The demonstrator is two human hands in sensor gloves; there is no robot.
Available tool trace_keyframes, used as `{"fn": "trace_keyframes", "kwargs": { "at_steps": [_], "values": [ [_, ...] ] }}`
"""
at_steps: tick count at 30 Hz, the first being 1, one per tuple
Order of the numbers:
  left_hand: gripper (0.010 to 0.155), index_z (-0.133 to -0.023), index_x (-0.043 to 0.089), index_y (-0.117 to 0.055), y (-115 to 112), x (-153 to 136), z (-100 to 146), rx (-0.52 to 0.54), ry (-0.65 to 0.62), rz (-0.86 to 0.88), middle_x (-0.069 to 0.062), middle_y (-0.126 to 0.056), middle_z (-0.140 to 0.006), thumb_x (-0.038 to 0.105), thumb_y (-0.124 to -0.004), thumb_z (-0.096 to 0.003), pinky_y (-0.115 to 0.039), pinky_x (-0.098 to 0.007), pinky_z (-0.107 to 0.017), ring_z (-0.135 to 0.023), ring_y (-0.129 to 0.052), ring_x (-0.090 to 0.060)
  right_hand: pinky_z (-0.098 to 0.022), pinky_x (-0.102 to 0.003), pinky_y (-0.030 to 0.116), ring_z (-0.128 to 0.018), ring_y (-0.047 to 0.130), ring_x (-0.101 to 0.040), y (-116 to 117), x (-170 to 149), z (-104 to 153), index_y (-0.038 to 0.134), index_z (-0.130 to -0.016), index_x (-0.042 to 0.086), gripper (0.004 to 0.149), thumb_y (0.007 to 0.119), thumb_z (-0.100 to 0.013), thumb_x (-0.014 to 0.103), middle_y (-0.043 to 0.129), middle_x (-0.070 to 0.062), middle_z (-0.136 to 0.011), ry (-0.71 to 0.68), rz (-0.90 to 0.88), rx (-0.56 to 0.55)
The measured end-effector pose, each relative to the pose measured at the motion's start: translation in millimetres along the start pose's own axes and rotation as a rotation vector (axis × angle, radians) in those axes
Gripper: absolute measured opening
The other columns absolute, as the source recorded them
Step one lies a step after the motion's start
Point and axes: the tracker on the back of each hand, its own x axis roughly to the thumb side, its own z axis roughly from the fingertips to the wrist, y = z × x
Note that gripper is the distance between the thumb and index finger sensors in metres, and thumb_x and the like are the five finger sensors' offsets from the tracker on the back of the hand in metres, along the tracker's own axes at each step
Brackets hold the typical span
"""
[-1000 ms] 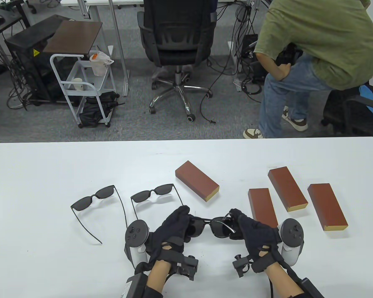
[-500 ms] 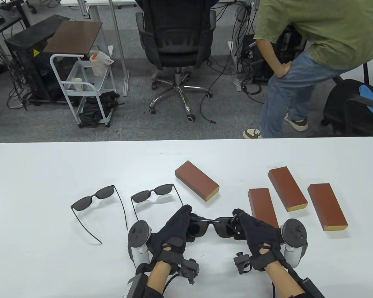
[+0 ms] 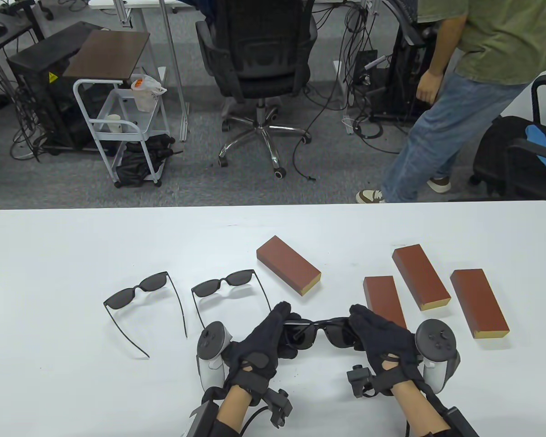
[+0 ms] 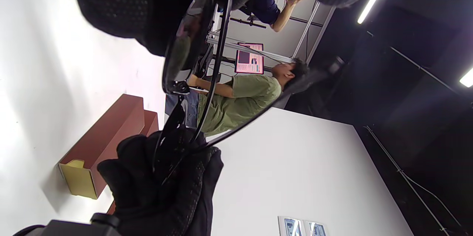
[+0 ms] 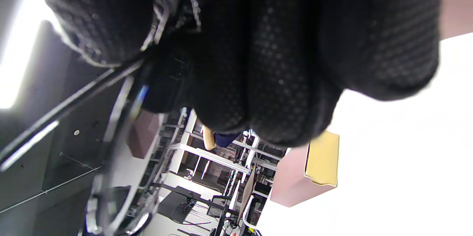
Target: Slide to open storage boxes and store sunglasses
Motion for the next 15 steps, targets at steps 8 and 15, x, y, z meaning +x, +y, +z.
{"fn": "trace_keyframes", "kwargs": {
  "at_steps": [8,15],
  "values": [
    [0.065,-0.108,0.020,-0.055,-1.9,1.5,-1.2,-0.012,0.016,-0.045,-0.013,-0.068,-0.108,0.052,-0.067,-0.0522,-0.078,-0.051,-0.056,-0.085,-0.085,-0.033,-0.024,-0.038,0.095,-0.034,0.111,-0.024,-2.3,-0.6,-0.9,0.090,-0.068,0.025,0.045,0.092,-0.028,0.046,0.110,-0.002,-0.047,0.005,0.045,-0.012],
    [0.048,-0.094,0.019,-0.082,3.1,2.9,-2.6,0.083,0.048,-0.156,-0.012,-0.091,-0.089,0.034,-0.079,-0.0484,-0.087,-0.048,-0.045,-0.065,-0.101,-0.027,-0.025,-0.039,0.095,-0.035,0.111,-0.025,-1.7,3.4,-1.5,0.091,-0.068,0.024,0.046,0.093,-0.028,0.046,0.109,-0.003,-0.048,-0.032,0.083,0.007]
  ]
}}
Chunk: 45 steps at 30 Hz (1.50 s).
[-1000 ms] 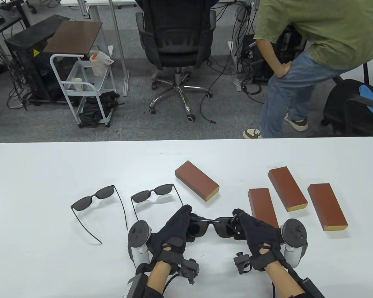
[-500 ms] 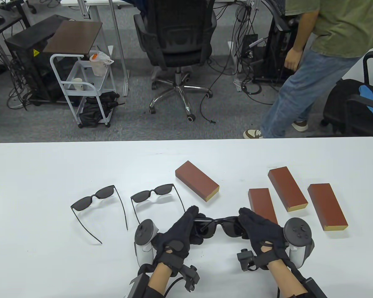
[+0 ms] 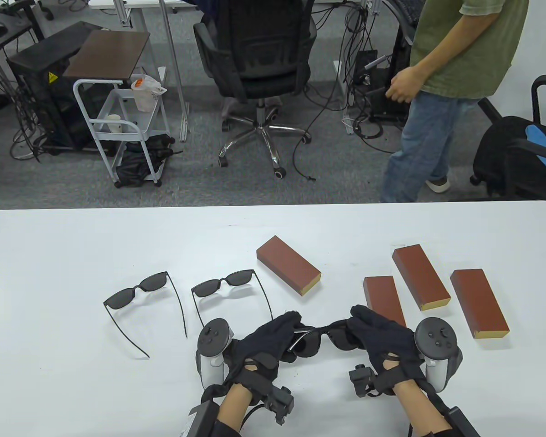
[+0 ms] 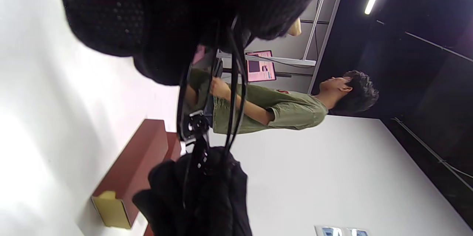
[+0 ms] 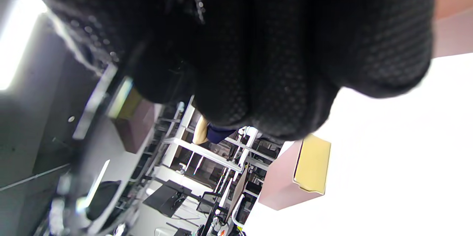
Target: Slide to open storage boxes and store sunglasses
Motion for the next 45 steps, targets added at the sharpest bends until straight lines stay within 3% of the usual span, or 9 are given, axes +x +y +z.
{"fn": "trace_keyframes", "kwargs": {
  "at_steps": [4,7,10,14,19,28,35,39,45],
  "values": [
    [0.047,-0.093,0.019,-0.084,3,-5,-1,0.012,0.023,0.016,-0.012,-0.093,-0.088,0.031,-0.080,-0.0476,-0.087,-0.048,-0.044,-0.064,-0.102,-0.027,-0.033,-0.043,0.091,-0.046,0.107,-0.031,3,8,3,0.087,-0.073,0.024,0.049,0.089,-0.030,0.047,0.106,-0.006,-0.058,-0.084,0.089,-0.007],
    [0.047,-0.092,0.019,-0.084,5,-5,-1,0.025,0.024,0.000,-0.012,-0.093,-0.087,0.031,-0.080,-0.0472,-0.087,-0.048,-0.044,-0.063,-0.102,-0.027,-0.046,-0.049,0.083,-0.065,0.093,-0.039,7,21,7,0.078,-0.082,0.024,0.058,0.088,-0.030,0.049,0.091,-0.012,-0.078,-0.253,0.257,-0.021],
    [0.047,-0.092,0.019,-0.084,5,-7,-2,0.016,0.035,-0.025,-0.012,-0.093,-0.088,0.031,-0.080,-0.0472,-0.087,-0.048,-0.045,-0.064,-0.101,-0.027,-0.057,-0.053,0.072,-0.079,0.079,-0.042,16,36,14,0.080,-0.080,0.027,0.054,0.089,-0.030,0.047,0.077,-0.014,-0.090,-0.469,0.408,0.021],
    [0.047,-0.092,0.019,-0.085,5,-11,-3,-0.006,0.045,-0.049,-0.012,-0.093,-0.087,0.030,-0.080,-0.0469,-0.086,-0.049,-0.045,-0.064,-0.101,-0.028,-0.058,-0.052,0.072,-0.079,0.080,-0.039,36,53,29,0.086,-0.073,0.029,0.046,0.090,-0.030,0.043,0.082,-0.010,-0.087,-0.708,0.665,0.096],
    [0.047,-0.092,0.020,-0.085,5,-11,-4,-0.037,0.046,-0.102,-0.011,-0.094,-0.087,0.030,-0.080,-0.0464,-0.086,-0.049,-0.044,-0.063,-0.101,-0.028,-0.053,-0.051,0.076,-0.069,0.088,-0.035,51,60,42,0.090,-0.068,0.026,0.039,0.090,-0.031,0.037,0.090,-0.008,-0.076,-0.846,0.833,0.087],
    [0.046,-0.092,0.021,-0.086,9,-11,-6,-0.035,0.062,-0.239,-0.011,-0.095,-0.086,0.031,-0.081,-0.0466,-0.084,-0.050,-0.043,-0.063,-0.101,-0.029,-0.045,-0.048,0.081,-0.055,0.096,-0.030,67,58,48,0.091,-0.067,0.023,0.039,0.088,-0.030,0.035,0.098,-0.007,-0.062,-0.861,0.973,0.153],
    [0.049,-0.094,0.025,-0.084,23,9,6,0.225,-0.003,-0.614,-0.010,-0.090,-0.091,0.037,-0.081,-0.0462,-0.081,-0.053,-0.047,-0.070,-0.096,-0.033,-0.045,-0.048,0.082,-0.055,0.097,-0.029,86,50,52,0.092,-0.067,0.024,0.039,0.088,-0.030,0.035,0.099,-0.007,-0.061,-0.794,1.077,0.305],
    [0.050,-0.095,0.027,-0.083,28,16,9,0.282,-0.033,-0.770,-0.010,-0.087,-0.095,0.040,-0.081,-0.0462,-0.079,-0.054,-0.049,-0.075,-0.093,-0.033,-0.045,-0.047,0.083,-0.055,0.097,-0.029,96,41,53,0.093,-0.066,0.024,0.039,0.089,-0.029,0.036,0.100,-0.006,-0.061,-0.738,1.104,0.404],
    [0.051,-0.095,0.027,-0.082,29,19,9,0.298,-0.043,-0.847,-0.010,-0.084,-0.097,0.042,-0.080,-0.0463,-0.077,-0.055,-0.051,-0.078,-0.091,-0.034,-0.046,-0.047,0.083,-0.056,0.098,-0.028,104,31,53,0.093,-0.065,0.025,0.038,0.090,-0.029,0.037,0.100,-0.005,-0.062,-0.686,1.144,0.484]
  ]
}}
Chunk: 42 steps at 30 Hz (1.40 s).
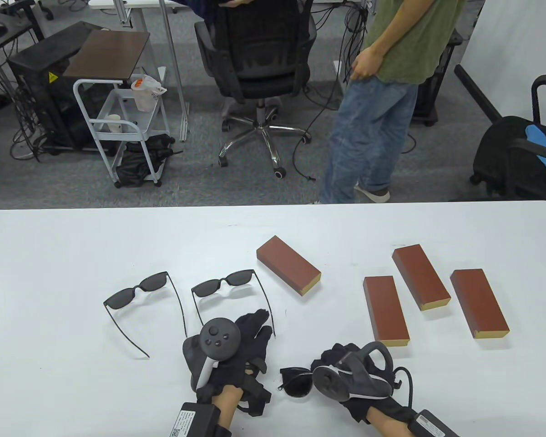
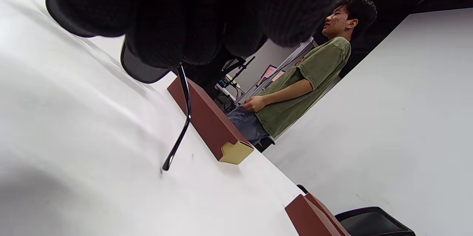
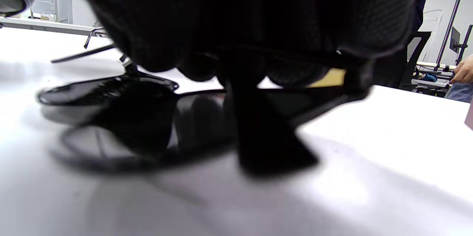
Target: Slide to open storage boxes and store sunglasses
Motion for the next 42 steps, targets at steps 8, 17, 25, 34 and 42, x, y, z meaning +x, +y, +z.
{"fn": "trace_keyframes", "kwargs": {
  "at_steps": [8,17,25,34,42],
  "values": [
    [0.051,-0.095,0.027,-0.082,1,-1,-1,0.017,-0.009,-0.020,-0.010,-0.084,-0.098,0.042,-0.080,-0.0462,-0.076,-0.055,-0.051,-0.078,-0.090,-0.034,-0.046,-0.046,0.083,-0.058,0.097,-0.029,3,-6,0,0.093,-0.065,0.027,0.042,0.089,-0.028,0.045,0.099,-0.005,-0.064,0.031,-0.035,0.015],
    [0.054,-0.097,0.027,-0.080,0,3,-1,0.031,-0.044,-0.117,-0.008,-0.081,-0.100,0.045,-0.079,-0.0458,-0.074,-0.057,-0.056,-0.084,-0.086,-0.035,-0.052,-0.051,0.078,-0.068,0.090,-0.036,-14,-55,7,0.088,-0.072,0.025,0.053,0.083,-0.028,0.054,0.093,-0.009,-0.076,0.243,-0.060,-0.165],
    [0.068,-0.104,0.027,-0.067,3,6,1,0.049,-0.084,-0.184,-0.008,-0.070,-0.109,0.057,-0.077,-0.0437,-0.066,-0.062,-0.064,-0.096,-0.074,-0.037,-0.057,-0.051,0.075,-0.079,0.080,-0.040,-3,-119,-2,0.068,-0.089,0.028,0.079,0.076,-0.023,0.070,0.074,-0.013,-0.094,0.613,0.186,0.030],
    [0.068,-0.105,0.028,-0.066,6,7,1,0.073,-0.093,-0.264,-0.008,-0.068,-0.110,0.057,-0.075,-0.0439,-0.063,-0.062,-0.065,-0.097,-0.072,-0.037,-0.054,-0.051,0.077,-0.077,0.081,-0.045,15,-143,-5,0.048,-0.098,0.030,0.094,0.070,-0.021,0.081,0.063,-0.021,-0.099,0.828,0.063,0.259],
    [0.066,-0.103,0.030,-0.068,8,7,1,0.082,-0.093,-0.269,-0.007,-0.072,-0.106,0.057,-0.075,-0.0440,-0.066,-0.060,-0.063,-0.092,-0.077,-0.036,-0.048,-0.049,0.081,-0.066,0.088,-0.041,25,-148,-9,0.049,-0.096,0.029,0.084,0.076,-0.027,0.070,0.070,-0.025,-0.092,0.853,0.017,0.304]
  ]
}}
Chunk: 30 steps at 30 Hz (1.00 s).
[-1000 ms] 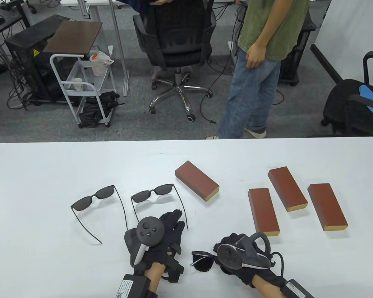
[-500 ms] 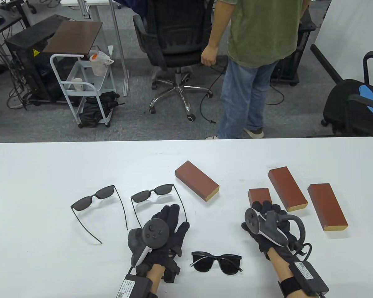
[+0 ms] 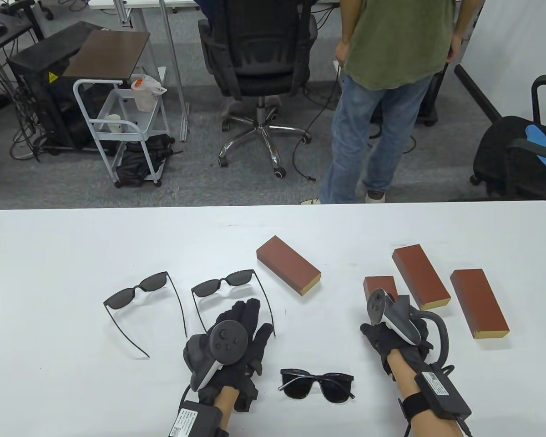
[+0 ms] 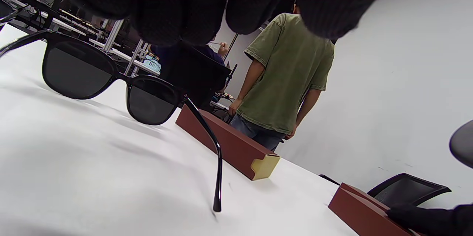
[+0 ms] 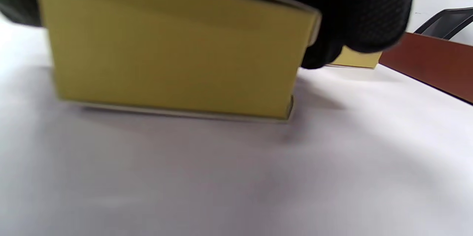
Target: Slide to open storage boxes and store sunglasses
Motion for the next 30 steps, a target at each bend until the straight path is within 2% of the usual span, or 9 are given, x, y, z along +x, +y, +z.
{"fn": "trace_keyframes", "kwargs": {
  "at_steps": [4,11,14,16,19,21,26,30],
  "values": [
    [0.065,-0.102,0.030,-0.069,0,-1,0,0.004,-0.008,-0.007,-0.006,-0.072,-0.106,0.057,-0.076,-0.0438,-0.067,-0.059,-0.062,-0.092,-0.077,-0.035,-0.048,-0.050,0.080,-0.065,0.088,-0.041,3,-2,0,0.048,-0.095,0.029,0.081,0.079,-0.029,0.065,0.067,-0.028,-0.092,-0.003,-0.036,0.006],
    [0.071,-0.104,0.031,-0.067,1,-1,0,-0.007,-0.045,-0.017,-0.005,-0.070,-0.108,0.062,-0.077,-0.0410,-0.066,-0.058,-0.063,-0.093,-0.075,-0.035,-0.051,-0.052,0.078,-0.068,0.085,-0.042,7,-4,10,0.049,-0.094,0.032,0.077,0.081,-0.030,0.060,0.065,-0.026,-0.093,-0.057,-0.056,-0.065],
    [0.076,-0.104,0.032,-0.066,1,0,0,-0.022,-0.069,-0.031,-0.005,-0.068,-0.109,0.066,-0.078,-0.0383,-0.066,-0.058,-0.063,-0.094,-0.074,-0.035,-0.054,-0.053,0.076,-0.072,0.082,-0.042,-1,-8,16,0.052,-0.094,0.033,0.076,0.083,-0.029,0.057,0.064,-0.024,-0.095,-0.094,-0.101,-0.094],
    [0.079,-0.105,0.033,-0.064,0,0,0,-0.050,-0.102,-0.018,-0.005,-0.067,-0.110,0.069,-0.080,-0.0366,-0.065,-0.058,-0.064,-0.095,-0.073,-0.034,-0.059,-0.055,0.069,-0.077,0.075,-0.042,-12,-14,20,0.057,-0.092,0.035,0.076,0.090,-0.027,0.052,0.062,-0.021,-0.098,-0.122,-0.193,-0.122],
    [0.083,-0.106,0.034,-0.062,0,4,0,-0.065,-0.159,-0.024,-0.004,-0.065,-0.111,0.071,-0.082,-0.0341,-0.065,-0.059,-0.064,-0.096,-0.071,-0.034,-0.062,-0.056,0.064,-0.081,0.070,-0.042,-30,-20,27,0.060,-0.092,0.032,0.077,0.096,-0.025,0.046,0.061,-0.018,-0.100,-0.243,-0.377,-0.123],
    [0.086,-0.107,0.035,-0.060,0,8,0,-0.082,-0.206,-0.017,-0.004,-0.063,-0.113,0.072,-0.083,-0.0328,-0.065,-0.059,-0.065,-0.098,-0.069,-0.034,-0.065,-0.056,0.061,-0.083,0.067,-0.041,-41,-21,34,0.060,-0.091,0.032,0.078,0.097,-0.024,0.044,0.061,-0.015,-0.101,-0.315,-0.427,-0.147],
    [0.091,-0.108,0.036,-0.056,2,17,3,-0.092,-0.311,0.009,-0.003,-0.059,-0.114,0.072,-0.086,-0.0301,-0.064,-0.060,-0.066,-0.101,-0.066,-0.033,-0.068,-0.056,0.057,-0.087,0.063,-0.038,-65,-12,52,0.061,-0.091,0.032,0.077,0.098,-0.025,0.041,0.060,-0.010,-0.103,-0.554,-0.488,-0.113],
    [0.096,-0.109,0.037,-0.052,6,22,4,-0.091,-0.364,0.048,-0.002,-0.056,-0.116,0.073,-0.087,-0.0281,-0.063,-0.061,-0.067,-0.103,-0.064,-0.032,-0.070,-0.056,0.054,-0.090,0.060,-0.036,-74,3,68,0.061,-0.092,0.033,0.077,0.098,-0.025,0.039,0.059,-0.007,-0.104,-0.702,-0.503,-0.073]
  ]
}}
